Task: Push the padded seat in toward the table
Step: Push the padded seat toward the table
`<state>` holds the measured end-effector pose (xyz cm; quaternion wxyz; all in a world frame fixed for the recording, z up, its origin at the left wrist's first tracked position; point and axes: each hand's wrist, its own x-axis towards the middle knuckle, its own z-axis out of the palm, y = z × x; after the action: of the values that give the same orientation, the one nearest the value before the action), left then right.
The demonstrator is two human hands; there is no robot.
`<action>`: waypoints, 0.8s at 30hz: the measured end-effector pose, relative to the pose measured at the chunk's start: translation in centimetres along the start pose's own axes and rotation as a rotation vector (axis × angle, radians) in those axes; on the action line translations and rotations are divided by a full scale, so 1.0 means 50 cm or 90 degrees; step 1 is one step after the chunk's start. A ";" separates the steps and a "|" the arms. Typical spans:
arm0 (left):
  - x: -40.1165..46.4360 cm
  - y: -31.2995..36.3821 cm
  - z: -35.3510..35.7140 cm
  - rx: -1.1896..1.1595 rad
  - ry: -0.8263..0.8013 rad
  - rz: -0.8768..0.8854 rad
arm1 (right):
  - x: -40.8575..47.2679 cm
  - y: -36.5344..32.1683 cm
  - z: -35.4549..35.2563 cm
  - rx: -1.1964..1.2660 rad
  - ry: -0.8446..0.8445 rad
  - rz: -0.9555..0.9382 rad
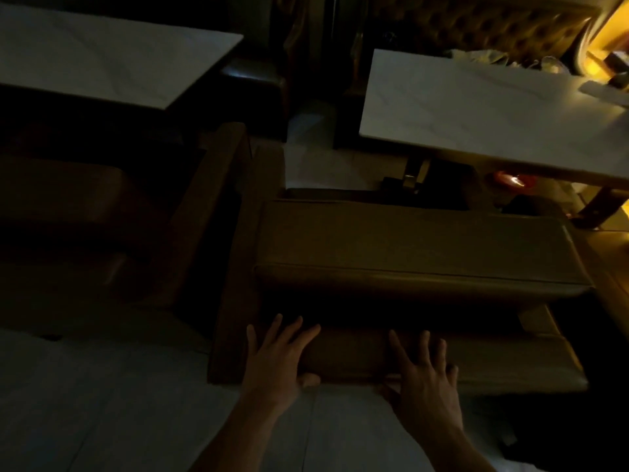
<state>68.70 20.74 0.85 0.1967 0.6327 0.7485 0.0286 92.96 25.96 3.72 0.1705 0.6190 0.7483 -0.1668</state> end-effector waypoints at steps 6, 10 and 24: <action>-0.004 0.059 -0.038 0.008 0.004 -0.005 | -0.039 0.038 -0.063 0.067 0.016 -0.015; 0.000 0.147 -0.080 -0.024 0.020 0.057 | -0.073 0.092 -0.120 0.099 0.054 0.033; -0.080 0.655 -0.093 -0.031 0.048 0.250 | -0.324 0.549 -0.189 0.170 0.225 0.140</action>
<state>98.28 24.33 15.72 0.1742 0.7603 0.6164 0.1082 122.35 21.13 18.52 -0.0294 0.7336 0.6656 -0.1340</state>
